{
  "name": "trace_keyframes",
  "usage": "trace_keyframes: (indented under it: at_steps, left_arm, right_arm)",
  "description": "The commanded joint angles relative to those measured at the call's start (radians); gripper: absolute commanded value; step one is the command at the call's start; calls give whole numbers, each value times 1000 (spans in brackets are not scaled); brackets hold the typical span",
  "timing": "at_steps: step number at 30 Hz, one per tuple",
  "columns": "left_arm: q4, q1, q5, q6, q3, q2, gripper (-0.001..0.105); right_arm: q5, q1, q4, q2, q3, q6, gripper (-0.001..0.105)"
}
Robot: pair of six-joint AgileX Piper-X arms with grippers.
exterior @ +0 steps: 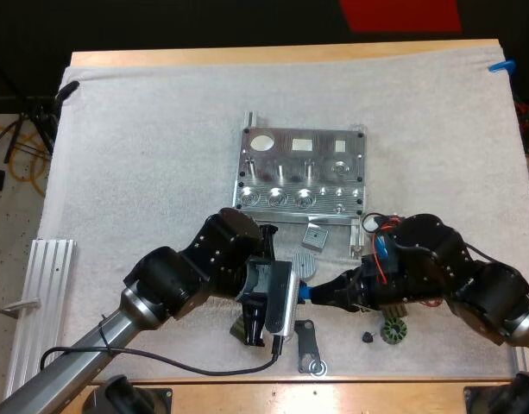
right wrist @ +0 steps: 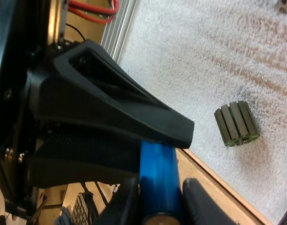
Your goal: Load cells from right to left
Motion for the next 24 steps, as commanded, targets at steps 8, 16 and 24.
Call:
trace_keyframes:
  at_steps: [8,16,24]
  left_arm:
    - [-6,-4,44,-120,-66,-14,44]
    - [11,-1,40,-192,-81,-42,57]
    - [58,-1,-78,-196,-81,-176,57]
  right_arm:
    - [-4,2,-6,-3,0,-87,1]
    - [-4,2,-4,-3,0,-128,1]
    - [38,2,111,-6,-30,-272,1]
